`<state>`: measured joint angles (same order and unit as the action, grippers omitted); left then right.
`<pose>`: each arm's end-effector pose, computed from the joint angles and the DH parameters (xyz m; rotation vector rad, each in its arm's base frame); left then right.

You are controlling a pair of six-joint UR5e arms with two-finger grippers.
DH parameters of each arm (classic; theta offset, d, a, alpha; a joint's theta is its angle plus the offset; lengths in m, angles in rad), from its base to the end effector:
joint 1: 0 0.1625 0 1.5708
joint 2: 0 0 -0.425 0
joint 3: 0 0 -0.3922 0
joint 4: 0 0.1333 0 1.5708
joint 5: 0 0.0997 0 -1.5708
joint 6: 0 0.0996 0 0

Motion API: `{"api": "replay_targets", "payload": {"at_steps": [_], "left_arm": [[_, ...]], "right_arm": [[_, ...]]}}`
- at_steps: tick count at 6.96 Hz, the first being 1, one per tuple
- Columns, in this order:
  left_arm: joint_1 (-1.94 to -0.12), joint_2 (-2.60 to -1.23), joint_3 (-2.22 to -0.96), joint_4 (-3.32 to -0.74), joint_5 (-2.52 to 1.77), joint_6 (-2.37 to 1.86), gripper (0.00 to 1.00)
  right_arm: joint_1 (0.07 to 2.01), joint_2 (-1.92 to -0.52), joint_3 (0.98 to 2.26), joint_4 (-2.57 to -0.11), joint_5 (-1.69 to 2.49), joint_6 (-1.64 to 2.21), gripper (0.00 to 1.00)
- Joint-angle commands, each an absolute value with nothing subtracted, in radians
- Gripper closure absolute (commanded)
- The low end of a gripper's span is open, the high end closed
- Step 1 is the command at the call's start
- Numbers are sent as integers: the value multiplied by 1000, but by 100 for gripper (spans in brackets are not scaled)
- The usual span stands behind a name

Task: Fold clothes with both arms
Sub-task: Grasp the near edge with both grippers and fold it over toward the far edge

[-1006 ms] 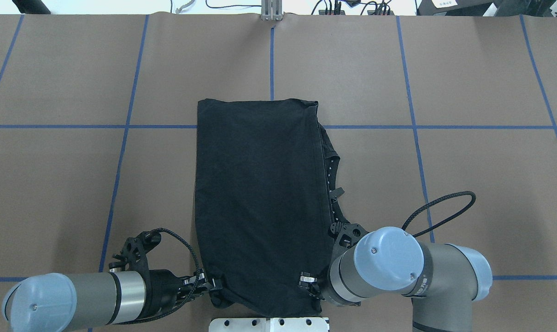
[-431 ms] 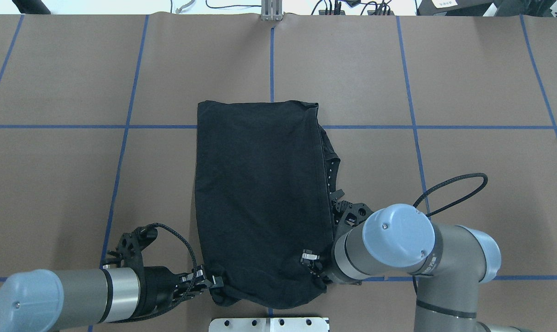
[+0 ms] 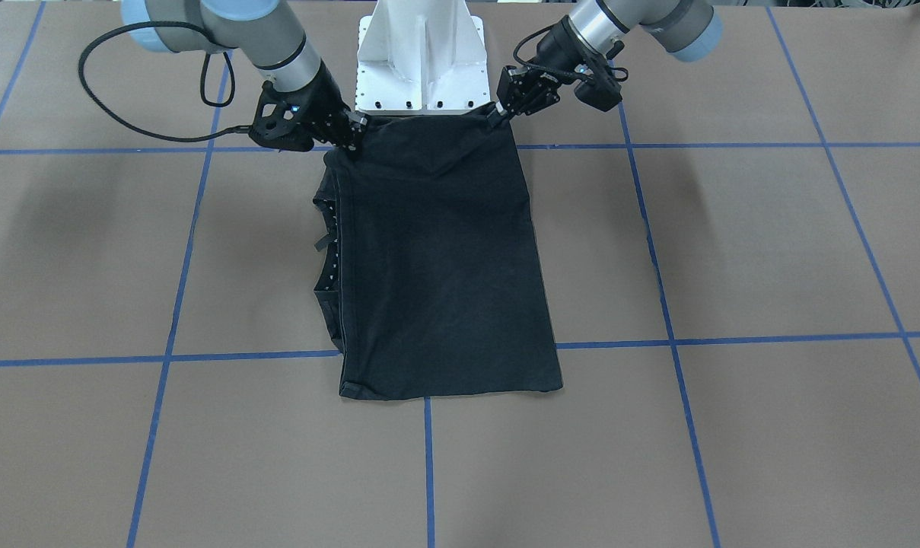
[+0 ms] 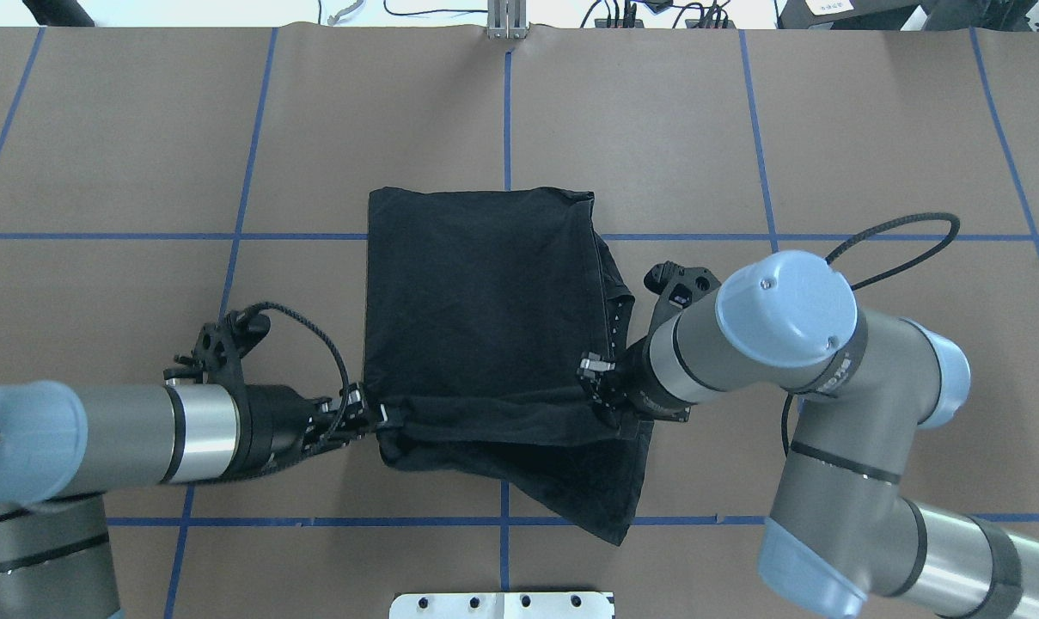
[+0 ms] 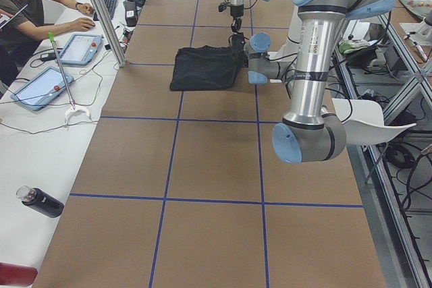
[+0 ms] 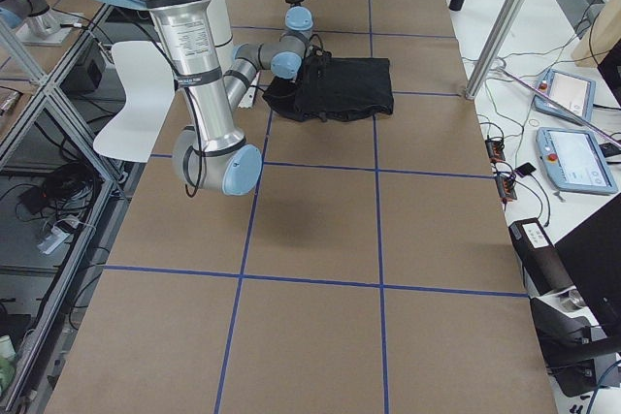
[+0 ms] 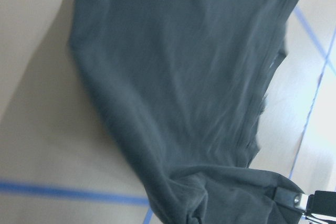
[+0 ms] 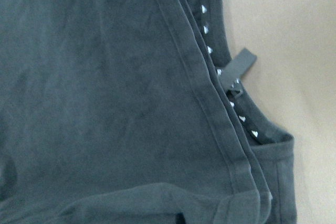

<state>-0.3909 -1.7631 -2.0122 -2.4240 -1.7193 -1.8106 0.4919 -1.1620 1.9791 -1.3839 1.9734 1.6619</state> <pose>0.4206 -0.3016 0.2563 -0.0078 1.5006 -0.3988 -0.4563 -0.3514 0.2316 -0.1641 -1.0466 0.3258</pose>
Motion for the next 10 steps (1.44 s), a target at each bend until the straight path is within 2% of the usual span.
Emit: {"api": "replay_targets", "payload": {"at_steps": [1,3,4,5,6,8,9,10], "left_arm": [[-555,-1939,-1805,-2404,-1762,-1735,100],[-677,-1992,-1653,-2416,-1772,-1669,100],[-722,-2023,-1590,-2418,-1779,-1654,100],[-732,-2064,-1512,-2433,-1782,-1648,100],[-730,-2094,-1417,-2524,-1781,-1647,100],[-730,-2105,-1368,-2582,-1778,-1649,100],[-730,-2118,-1361,-2580,-1773,-1667,71],[-729,-2146,-1333,-2579,-1770,-1675,1]], "right_arm": [[602,-1074,1872,-1381,1982,1596,100],[675,-966,1687,-1374,1976,1490,100],[699,-883,1536,-1312,1971,1482,100],[713,-870,1425,-1178,1965,1480,100],[718,-864,1349,-1079,1947,1482,100],[730,-830,1316,-1068,1940,1486,100],[732,-828,1316,-1068,1940,1489,88],[735,-827,1315,-1068,1940,1485,3]]}}
